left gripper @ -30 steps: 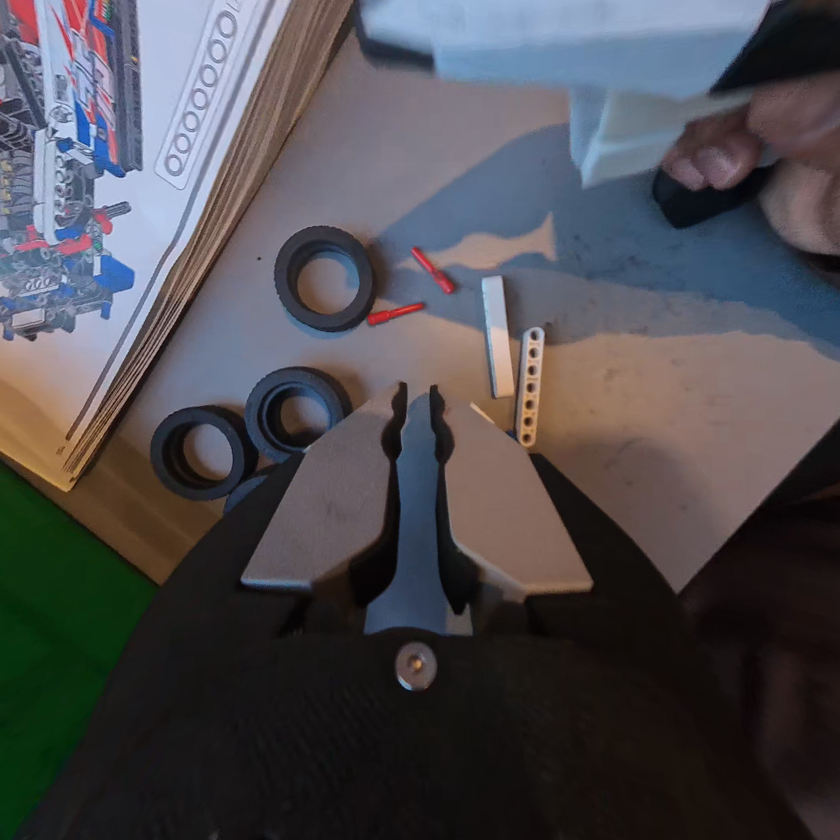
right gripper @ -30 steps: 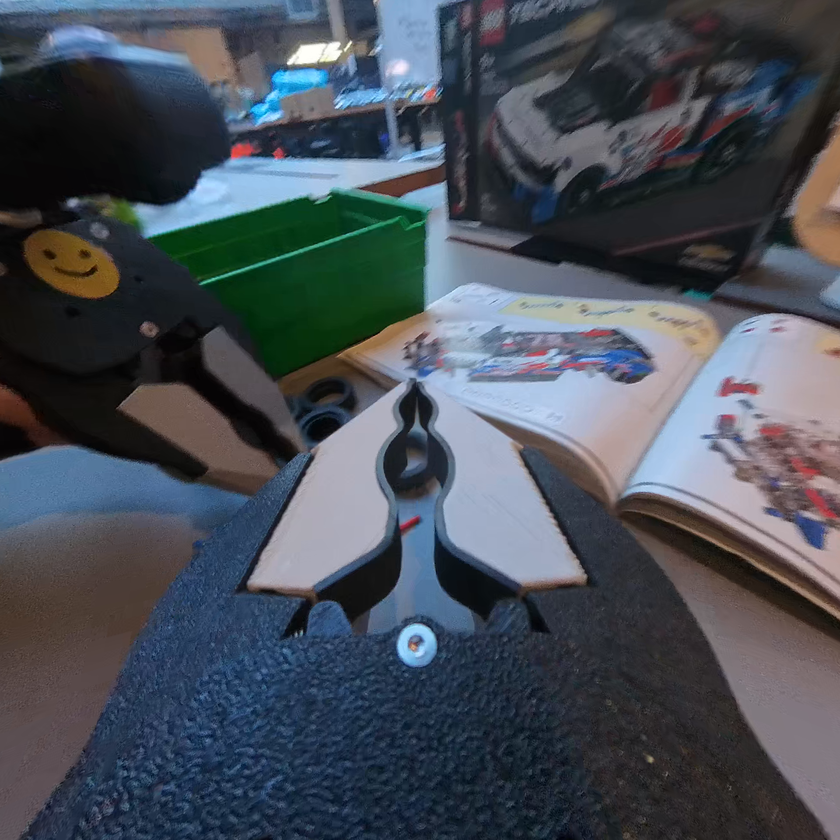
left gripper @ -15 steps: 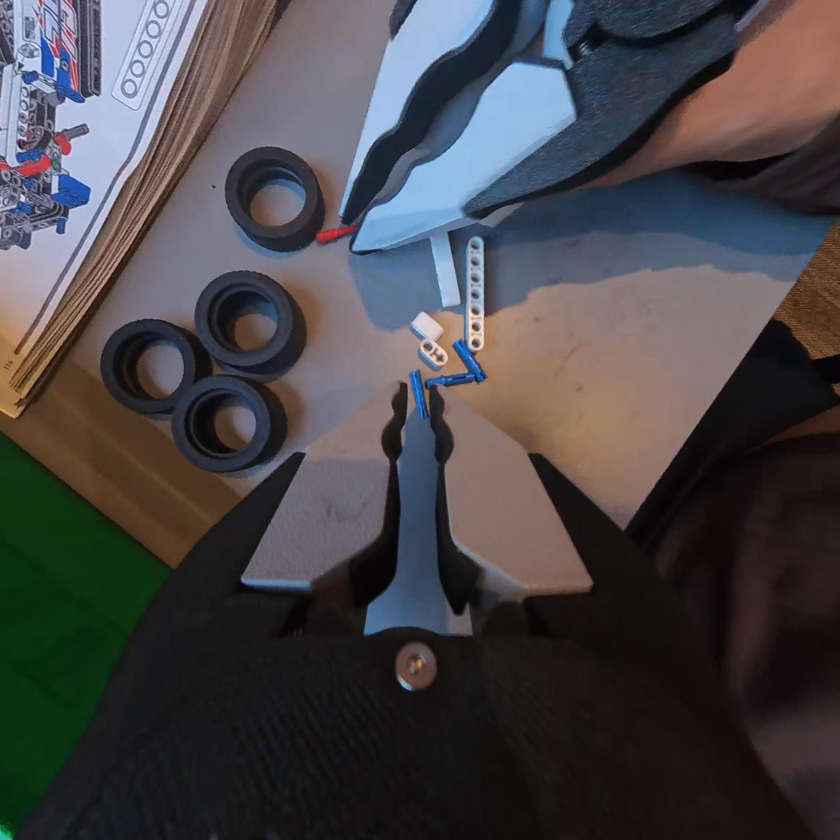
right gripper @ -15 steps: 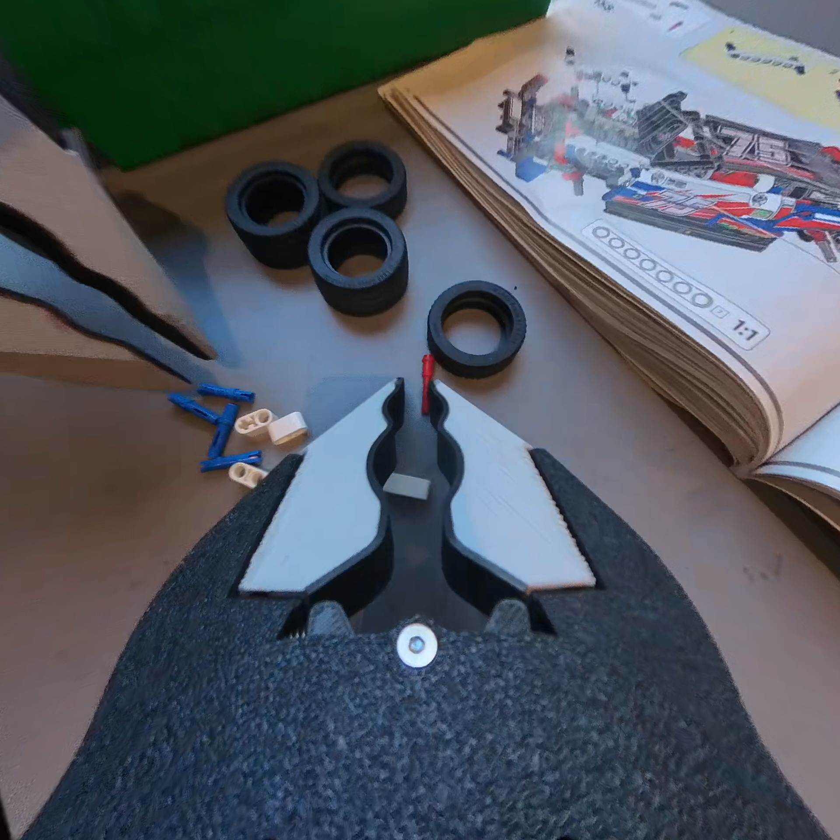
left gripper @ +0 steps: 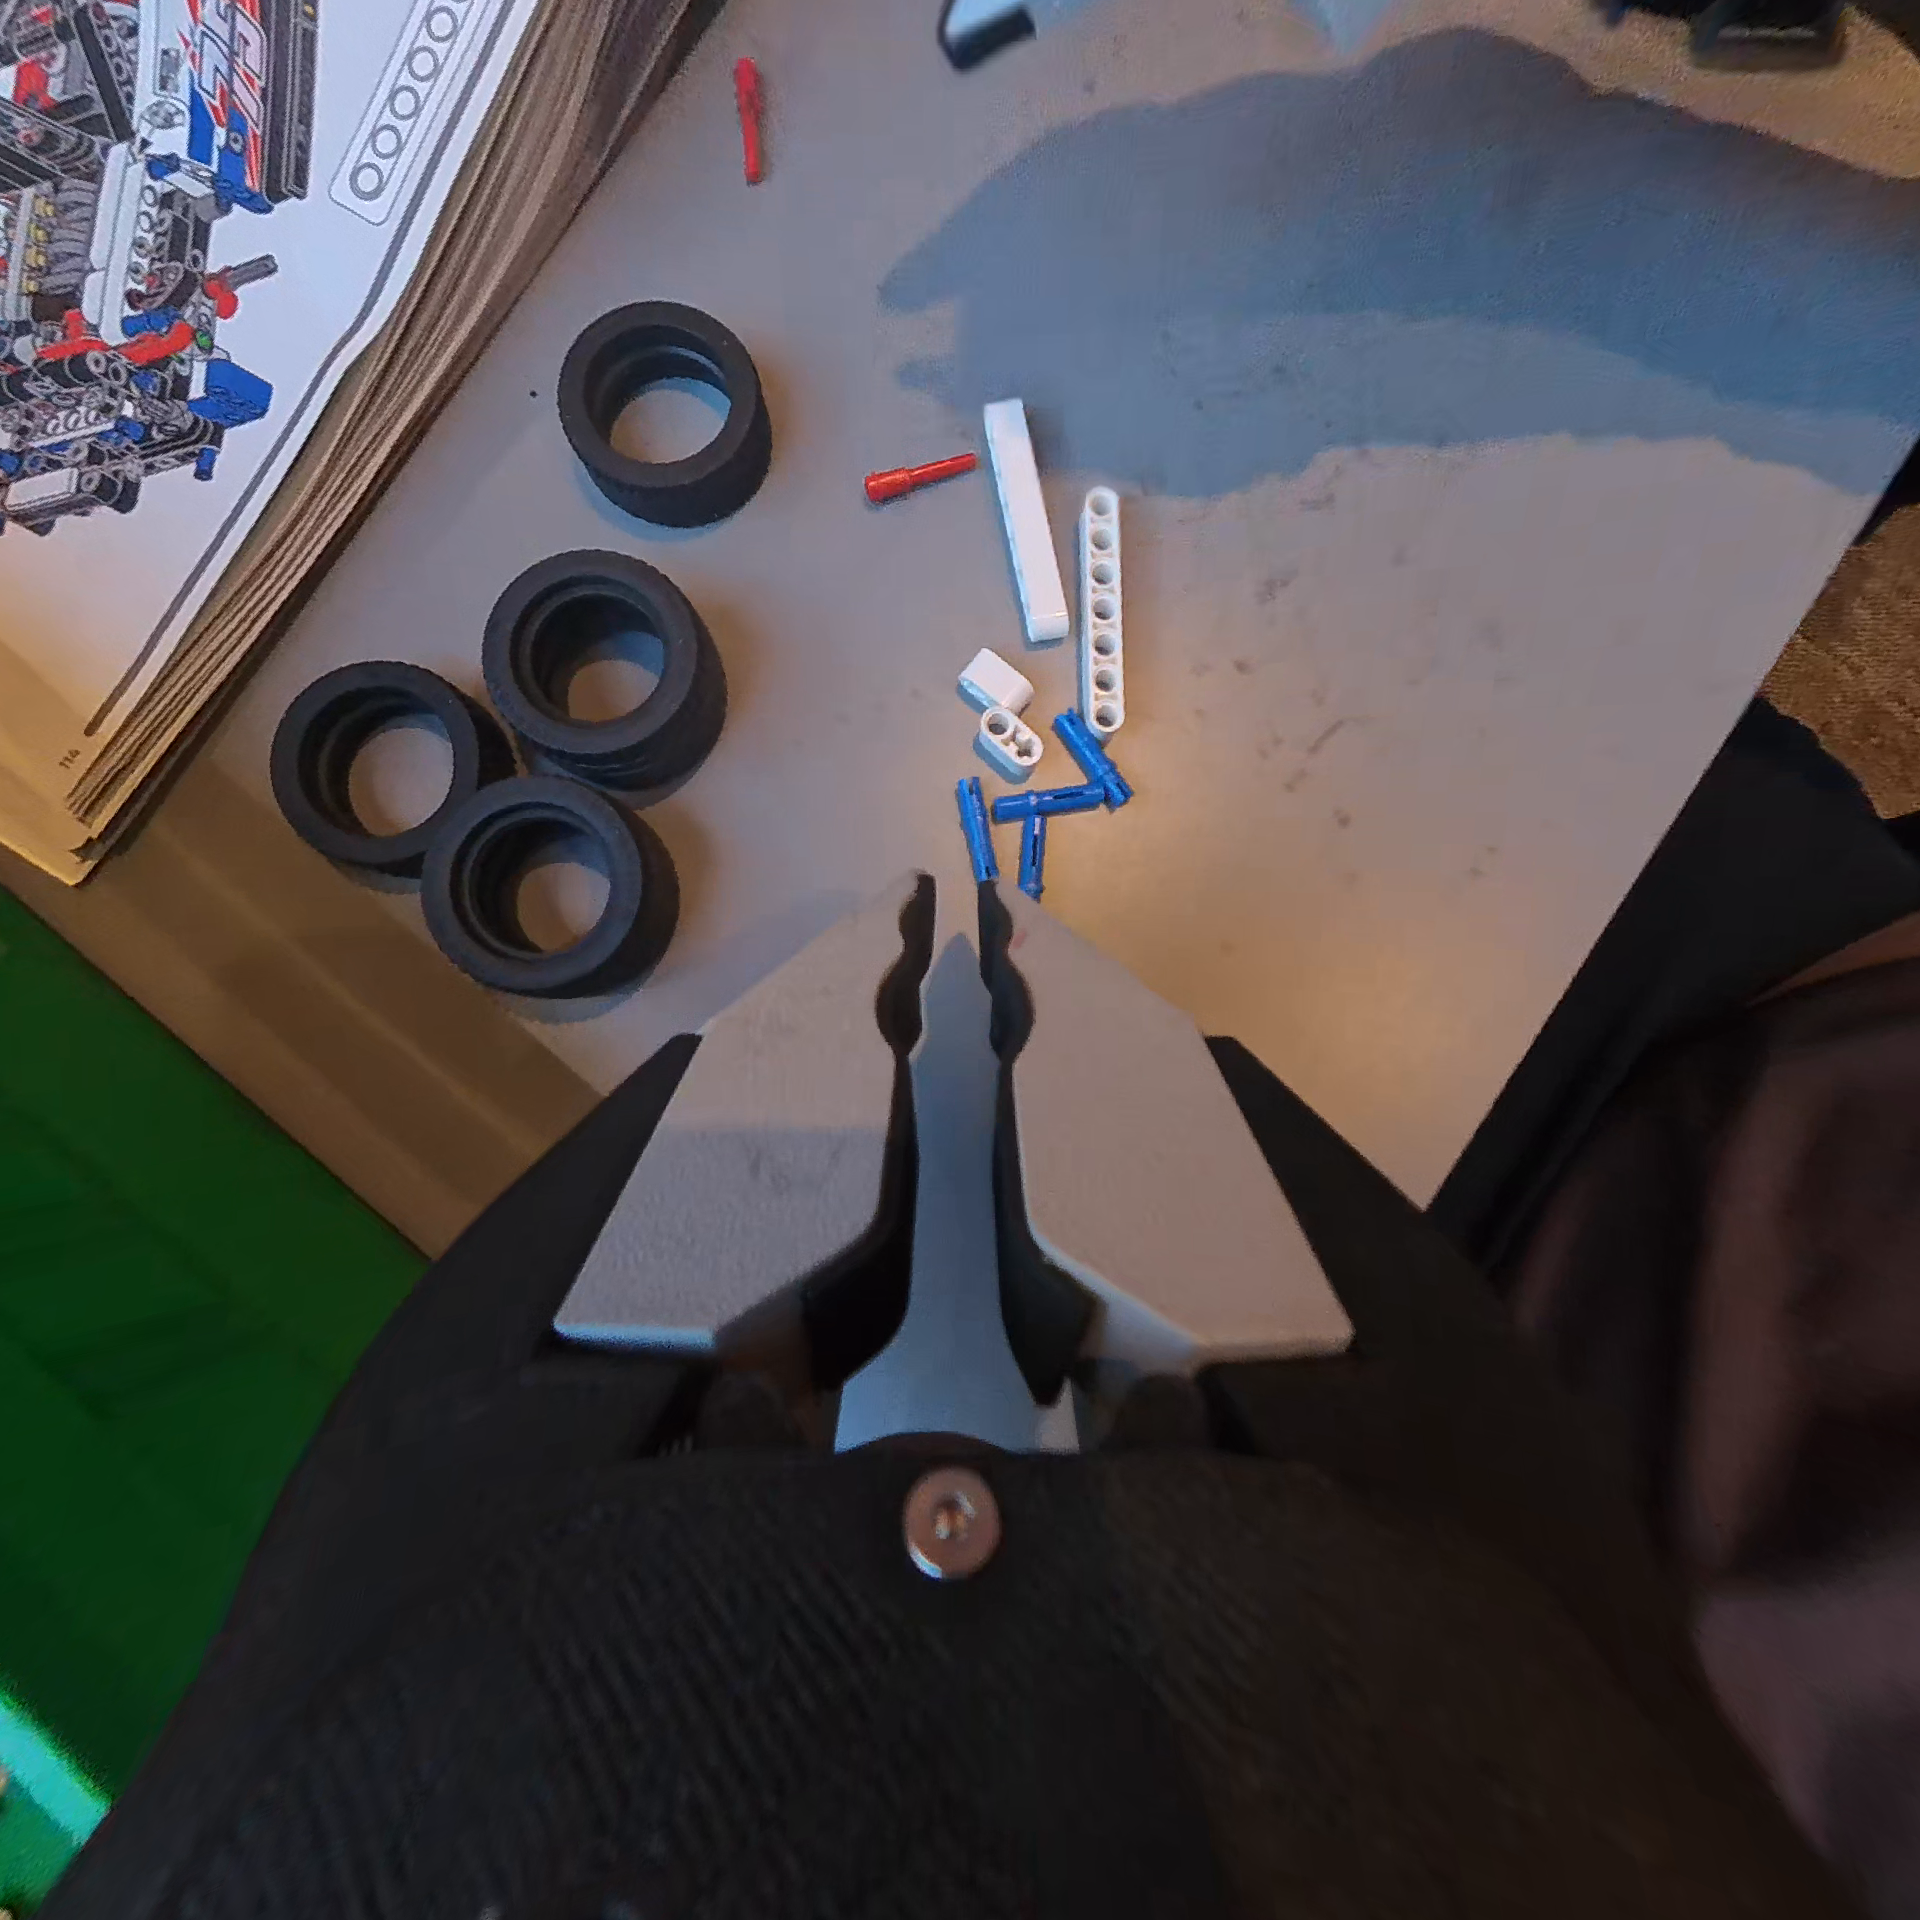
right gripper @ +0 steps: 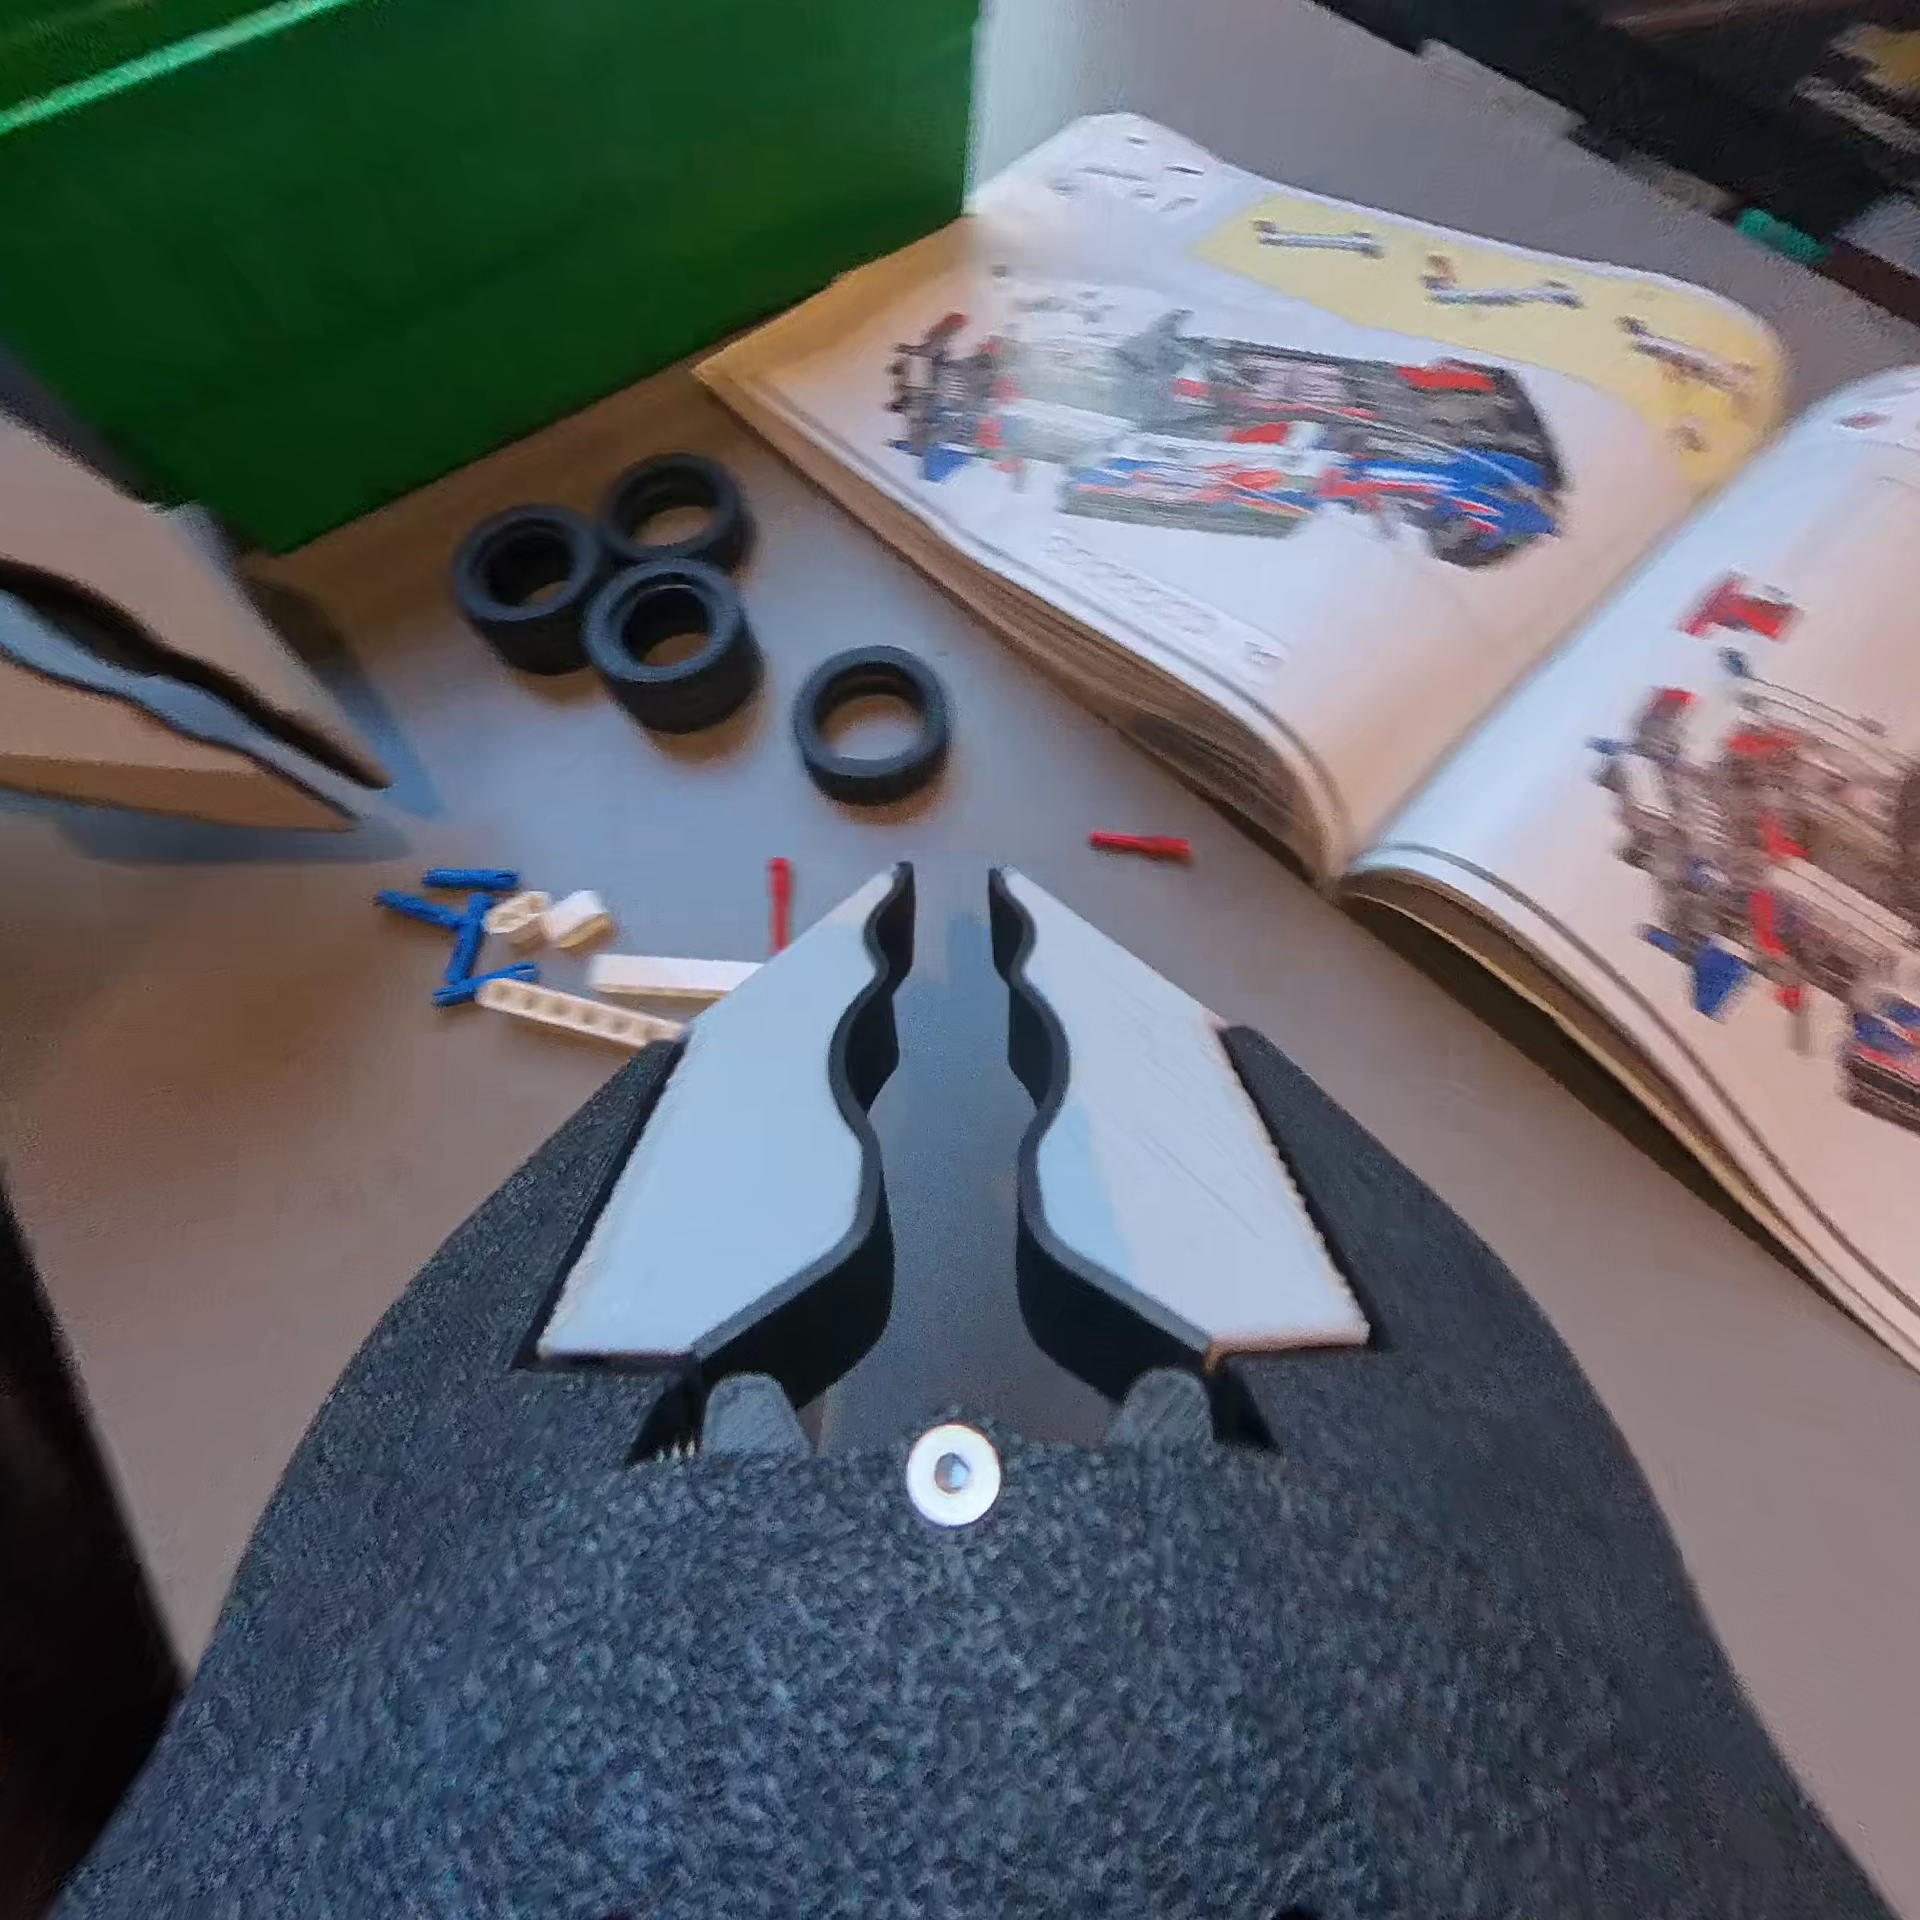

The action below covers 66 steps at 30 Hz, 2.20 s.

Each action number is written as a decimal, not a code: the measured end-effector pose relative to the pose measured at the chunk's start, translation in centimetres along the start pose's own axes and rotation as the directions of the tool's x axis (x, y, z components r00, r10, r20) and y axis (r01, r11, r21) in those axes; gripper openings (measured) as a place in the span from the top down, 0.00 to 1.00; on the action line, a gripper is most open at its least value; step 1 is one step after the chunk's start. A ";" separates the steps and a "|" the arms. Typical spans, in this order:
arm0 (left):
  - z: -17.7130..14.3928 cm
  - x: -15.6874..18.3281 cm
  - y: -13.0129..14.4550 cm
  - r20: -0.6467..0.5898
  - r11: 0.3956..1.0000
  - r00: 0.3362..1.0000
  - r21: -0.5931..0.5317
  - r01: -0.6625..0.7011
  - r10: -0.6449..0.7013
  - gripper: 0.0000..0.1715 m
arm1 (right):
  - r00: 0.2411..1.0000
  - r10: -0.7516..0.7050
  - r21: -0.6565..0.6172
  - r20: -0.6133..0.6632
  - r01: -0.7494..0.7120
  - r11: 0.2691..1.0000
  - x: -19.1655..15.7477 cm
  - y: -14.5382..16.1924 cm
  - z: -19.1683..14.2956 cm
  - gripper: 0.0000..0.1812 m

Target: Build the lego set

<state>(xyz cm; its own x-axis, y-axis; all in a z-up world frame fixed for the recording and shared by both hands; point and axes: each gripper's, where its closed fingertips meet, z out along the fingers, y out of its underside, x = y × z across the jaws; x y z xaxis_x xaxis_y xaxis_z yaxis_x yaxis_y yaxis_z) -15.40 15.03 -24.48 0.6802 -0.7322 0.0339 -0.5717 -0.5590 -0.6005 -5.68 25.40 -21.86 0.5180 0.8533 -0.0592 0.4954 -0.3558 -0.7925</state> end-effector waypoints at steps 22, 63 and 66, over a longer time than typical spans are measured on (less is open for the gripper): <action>0.7 0.2 2.8 -0.054 1.000 0.999 0.016 0.002 -0.001 0.99 | 0.981 0.167 -0.102 -0.104 -0.177 0.979 3.8 1.8 5.7 0.97; 0.6 1.0 2.5 -0.033 0.983 0.997 0.173 -0.064 0.071 0.88 | 0.985 0.163 -0.045 -0.050 -0.166 0.985 -0.8 4.8 0.7 0.86; 0.0 0.8 2.1 -0.008 0.973 0.998 0.222 -0.064 0.068 0.86 | 0.985 0.164 0.043 -0.061 -0.161 0.986 -0.5 3.7 0.0 0.84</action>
<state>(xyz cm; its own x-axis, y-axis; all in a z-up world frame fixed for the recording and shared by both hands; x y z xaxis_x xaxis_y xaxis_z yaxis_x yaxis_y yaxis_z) -16.08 13.28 -25.67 0.6364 -0.7713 -0.0006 -0.4980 -0.4103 -0.7640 -4.06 23.63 -24.77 0.6335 0.7588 -0.1511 0.3749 -0.4719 -0.7980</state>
